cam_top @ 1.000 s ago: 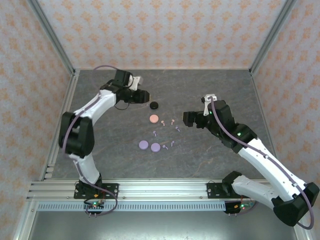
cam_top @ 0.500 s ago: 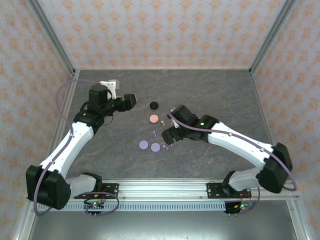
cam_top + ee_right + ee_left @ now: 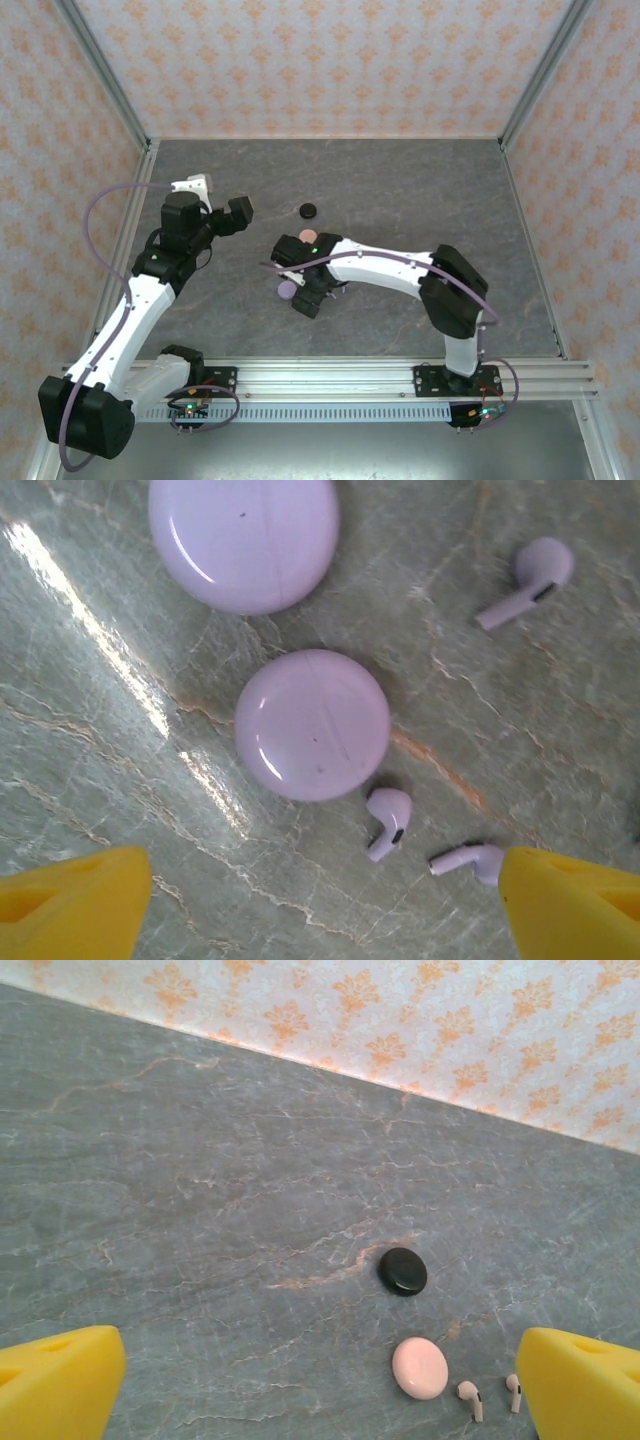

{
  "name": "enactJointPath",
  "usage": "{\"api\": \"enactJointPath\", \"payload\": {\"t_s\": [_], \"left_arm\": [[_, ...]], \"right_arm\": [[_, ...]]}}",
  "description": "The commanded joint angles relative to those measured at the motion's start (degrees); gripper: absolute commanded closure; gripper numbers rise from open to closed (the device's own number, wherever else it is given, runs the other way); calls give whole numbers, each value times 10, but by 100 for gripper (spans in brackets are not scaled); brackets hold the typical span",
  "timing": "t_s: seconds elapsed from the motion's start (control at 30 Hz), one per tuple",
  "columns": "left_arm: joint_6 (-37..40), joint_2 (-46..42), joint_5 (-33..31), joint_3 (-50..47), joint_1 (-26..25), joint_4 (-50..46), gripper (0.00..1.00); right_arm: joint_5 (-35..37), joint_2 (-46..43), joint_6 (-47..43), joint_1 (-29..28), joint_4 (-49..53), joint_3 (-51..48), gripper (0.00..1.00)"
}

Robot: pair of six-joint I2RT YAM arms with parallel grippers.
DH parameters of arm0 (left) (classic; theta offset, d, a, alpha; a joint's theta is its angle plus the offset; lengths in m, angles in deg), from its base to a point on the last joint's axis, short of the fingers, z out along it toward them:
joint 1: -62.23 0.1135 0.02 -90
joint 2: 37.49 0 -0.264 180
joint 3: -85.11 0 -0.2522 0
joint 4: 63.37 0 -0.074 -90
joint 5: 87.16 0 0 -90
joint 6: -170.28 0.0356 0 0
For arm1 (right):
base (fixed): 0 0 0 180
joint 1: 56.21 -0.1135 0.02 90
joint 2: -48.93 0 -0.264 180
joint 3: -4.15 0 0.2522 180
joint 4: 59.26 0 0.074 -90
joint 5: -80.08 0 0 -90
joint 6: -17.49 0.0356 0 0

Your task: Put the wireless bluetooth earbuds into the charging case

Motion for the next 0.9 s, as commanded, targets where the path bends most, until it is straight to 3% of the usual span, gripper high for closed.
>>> {"api": "enactJointPath", "payload": {"t_s": [0.0, 0.87], "left_arm": [[13, -14, -26, -7, 5, -16, 0], [-2, -12, -17, -29, 5, -5, 0]], "right_arm": [[21, 29, -58, -4, 51, 36, 12], [15, 145, -112, 8, 60, 102, 42]]}}
